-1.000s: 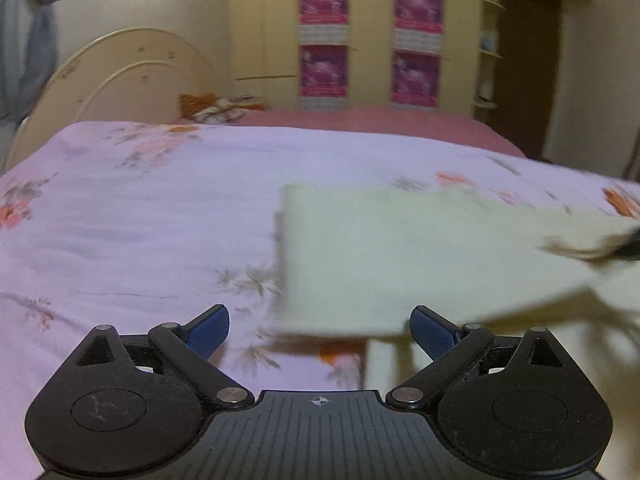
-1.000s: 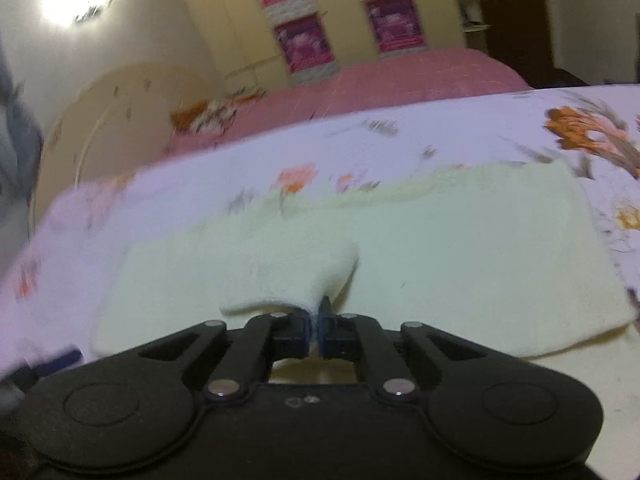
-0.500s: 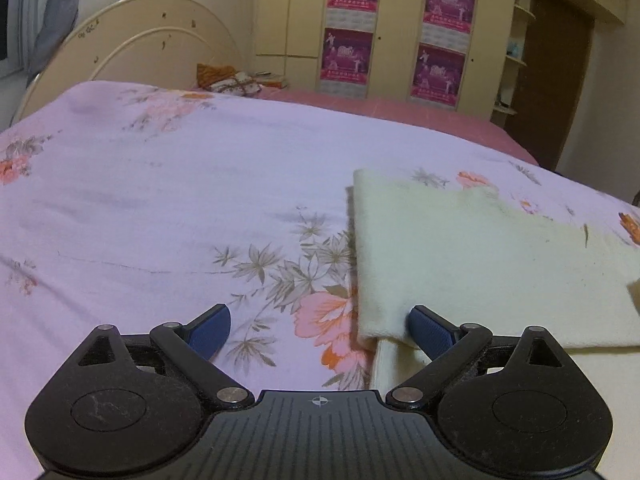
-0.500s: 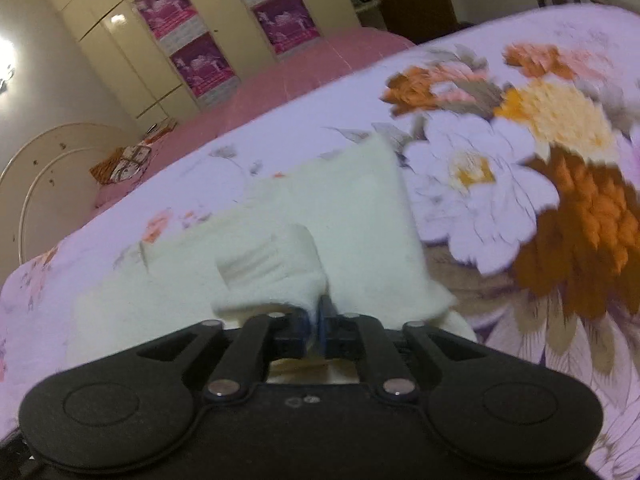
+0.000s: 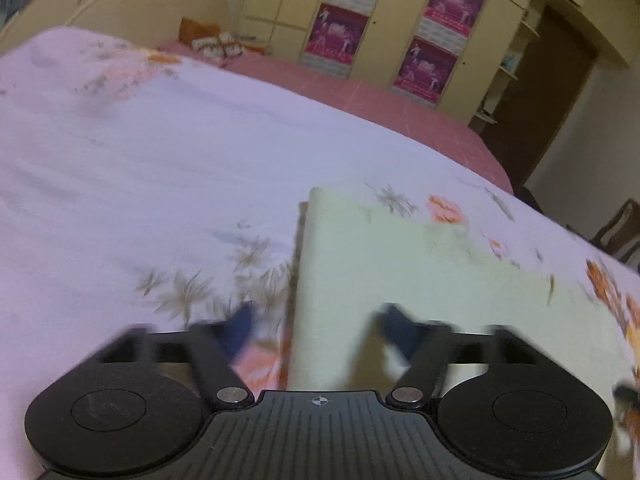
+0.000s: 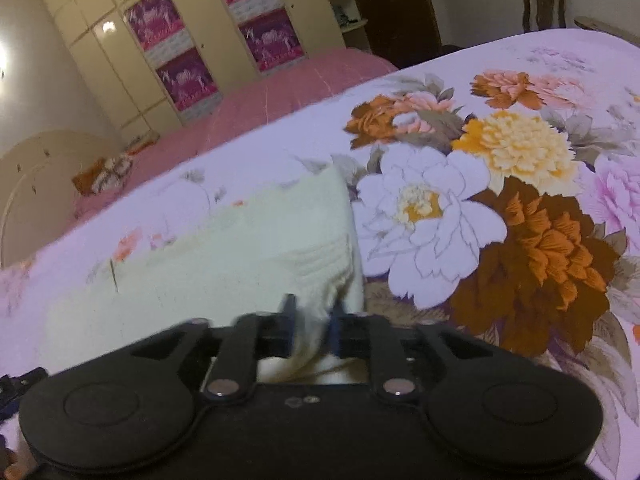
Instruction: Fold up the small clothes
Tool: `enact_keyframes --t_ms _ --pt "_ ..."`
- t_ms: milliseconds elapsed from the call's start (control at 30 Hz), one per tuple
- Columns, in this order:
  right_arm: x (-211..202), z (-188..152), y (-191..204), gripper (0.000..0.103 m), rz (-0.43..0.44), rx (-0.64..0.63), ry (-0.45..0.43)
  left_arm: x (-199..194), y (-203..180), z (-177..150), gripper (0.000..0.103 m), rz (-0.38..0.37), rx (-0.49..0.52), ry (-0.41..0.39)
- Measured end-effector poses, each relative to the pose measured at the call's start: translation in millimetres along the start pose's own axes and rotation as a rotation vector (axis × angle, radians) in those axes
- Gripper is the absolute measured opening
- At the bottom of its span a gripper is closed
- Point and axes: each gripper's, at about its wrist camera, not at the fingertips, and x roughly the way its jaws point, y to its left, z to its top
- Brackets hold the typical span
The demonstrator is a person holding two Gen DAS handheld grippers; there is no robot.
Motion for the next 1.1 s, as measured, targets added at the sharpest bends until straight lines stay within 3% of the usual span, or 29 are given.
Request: enact_keyframes --t_ms 33,133,200,267,333,400,500,567,600,633,667,700,767,933,1067,1100 --pt "0.5 -0.8 0.2 0.013 -0.016 -0.022 0.005 5.2 0.4 4.9 0.048 -0.004 -0.011 -0.007" --pt "-2.5 -5.2 5.0 0.012 -0.050 -0.090 -0.005 19.8 -5.4 13.7 0.045 0.005 -0.004 -0.016" --pt "-7.4 -6.0 13.0 0.019 -0.101 -0.146 -0.049 26.0 -9.8 14.2 0.036 0.028 0.026 -0.036" --pt "-15.6 -5.9 20.4 0.027 -0.161 -0.196 -0.130 31.7 -10.9 13.6 0.036 0.040 0.046 -0.052" --pt "-18.7 -3.5 25.7 0.027 -0.108 -0.212 -0.150 33.6 -12.4 15.2 0.036 0.050 0.066 -0.063" --pt "-13.8 -4.4 35.6 0.024 -0.063 -0.261 -0.133 33.3 -13.7 16.6 0.036 0.063 0.083 -0.067" --pt "15.5 -10.5 37.9 0.023 -0.112 -0.323 -0.006 23.8 -19.2 16.6 0.036 0.081 0.102 -0.061" --pt "15.7 -9.0 33.8 0.023 -0.109 -0.318 -0.014 8.6 -23.1 14.3 0.036 0.061 0.113 -0.057" --pt "12.6 -5.4 33.2 0.023 -0.104 -0.297 -0.013 1.6 -26.0 12.5 0.038 0.046 0.129 -0.055" --pt "7.2 -3.1 33.3 0.024 -0.091 -0.274 -0.024 -7.6 -31.9 8.9 0.054 0.033 0.148 -0.054" --pt "0.8 -1.8 35.1 0.028 -0.064 -0.262 -0.037 -17.2 -38.2 4.4 0.077 0.015 0.170 -0.060" --pt "-5.4 -3.3 39.6 0.030 -0.042 -0.266 -0.043 -28.8 -46.7 -1.2 0.083 0.005 0.195 -0.074" --pt "-13.4 -6.7 50.3 0.032 0.005 -0.288 -0.040 -48.5 -60.7 -12.2 0.084 -0.026 0.234 -0.096" --pt "-25.6 -36.8 80.2 0.033 0.110 -0.328 0.037 -66.8 -85.6 -53.1 0.084 -0.137 0.258 0.027" --pt "-22.9 -69.4 102.2 0.028 0.126 -0.444 0.112 -60.6 -90.4 -82.8 0.084 -0.093 0.317 0.078" --pt "-21.1 -75.3 103.1 0.031 0.105 -0.477 0.122 -58.5 -85.5 -86.2 0.084 -0.081 0.322 0.080"
